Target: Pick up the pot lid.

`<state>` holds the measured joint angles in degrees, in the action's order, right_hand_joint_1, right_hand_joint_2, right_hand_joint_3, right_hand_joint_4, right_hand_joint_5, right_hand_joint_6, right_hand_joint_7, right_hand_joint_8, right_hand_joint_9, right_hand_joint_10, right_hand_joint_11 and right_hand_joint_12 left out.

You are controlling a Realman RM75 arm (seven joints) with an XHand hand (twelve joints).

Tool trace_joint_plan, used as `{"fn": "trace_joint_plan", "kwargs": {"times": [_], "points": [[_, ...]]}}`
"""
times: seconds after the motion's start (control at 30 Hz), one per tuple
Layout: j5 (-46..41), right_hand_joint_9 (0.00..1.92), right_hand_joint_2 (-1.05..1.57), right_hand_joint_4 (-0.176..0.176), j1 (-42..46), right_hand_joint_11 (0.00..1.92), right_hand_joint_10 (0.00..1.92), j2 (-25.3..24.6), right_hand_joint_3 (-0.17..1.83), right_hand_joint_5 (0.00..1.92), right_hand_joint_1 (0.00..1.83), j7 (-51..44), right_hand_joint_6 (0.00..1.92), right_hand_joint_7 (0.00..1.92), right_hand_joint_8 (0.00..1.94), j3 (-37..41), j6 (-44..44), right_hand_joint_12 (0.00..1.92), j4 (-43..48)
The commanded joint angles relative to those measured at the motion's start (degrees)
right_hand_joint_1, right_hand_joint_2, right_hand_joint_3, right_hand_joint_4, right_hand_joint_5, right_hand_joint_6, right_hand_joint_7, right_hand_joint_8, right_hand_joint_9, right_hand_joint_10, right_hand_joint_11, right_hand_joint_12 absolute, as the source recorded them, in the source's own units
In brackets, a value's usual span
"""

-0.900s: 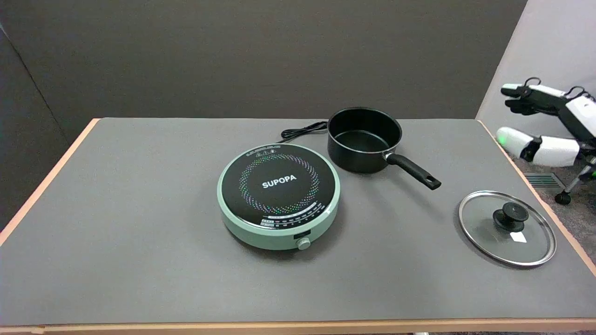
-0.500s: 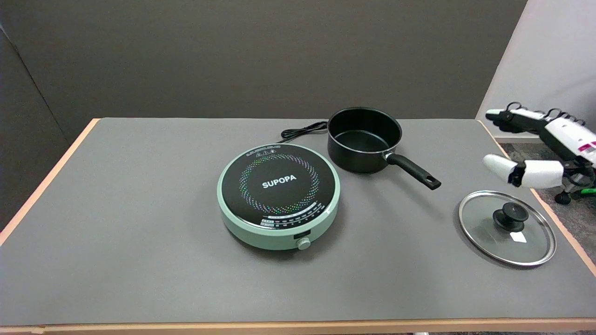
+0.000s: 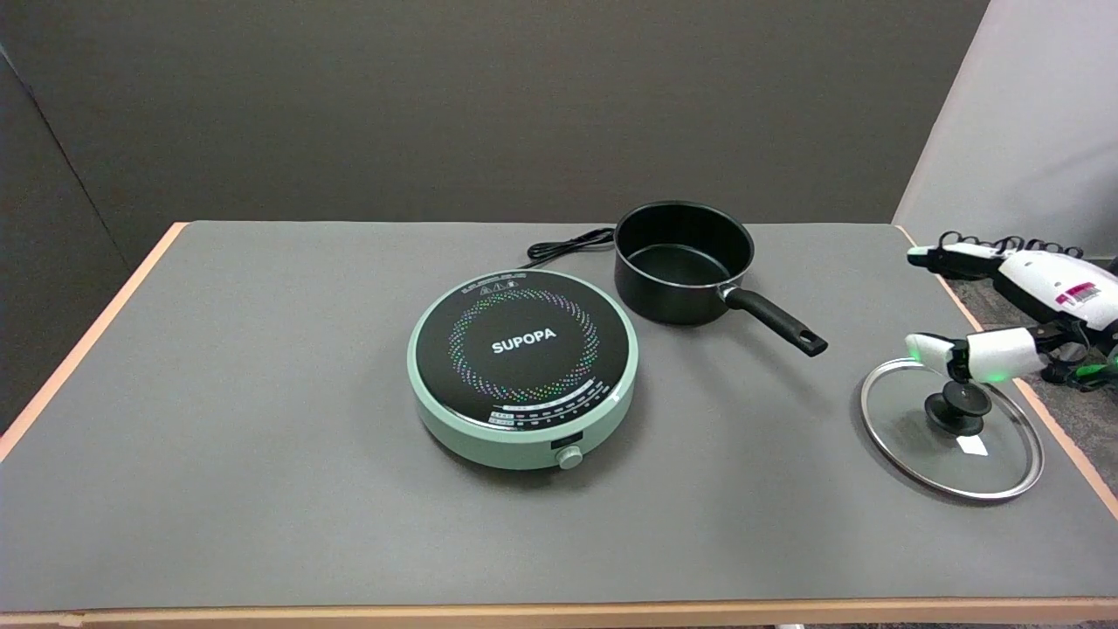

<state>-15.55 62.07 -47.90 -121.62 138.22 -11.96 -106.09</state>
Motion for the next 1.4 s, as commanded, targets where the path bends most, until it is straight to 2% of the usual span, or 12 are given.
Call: {"fn": "trace_joint_plan", "kwargs": {"times": [0.03,0.33,0.87,1.4], "points": [[7.29,0.44,0.45,0.051,3.49,0.27,0.27,-1.23,0.89,0.34,0.64,0.63,0.17,0.41,0.18,3.64,9.78,0.62,-1.08],[6.81,0.47,0.47,0.041,4.93,0.28,0.28,-3.93,0.91,0.38,0.69,0.23,0.18,0.45,0.18,2.1,9.91,0.62,-1.12],[11.12,0.45,0.47,0.036,1.78,0.27,0.3,1.66,0.98,0.39,0.81,0.15,0.16,0.44,0.17,-3.61,19.31,0.62,-0.58],[12.66,0.44,0.47,0.04,1.18,0.27,0.29,2.3,0.99,0.4,0.83,0.39,0.16,0.44,0.17,-4.15,23.92,0.61,-0.81]]}}
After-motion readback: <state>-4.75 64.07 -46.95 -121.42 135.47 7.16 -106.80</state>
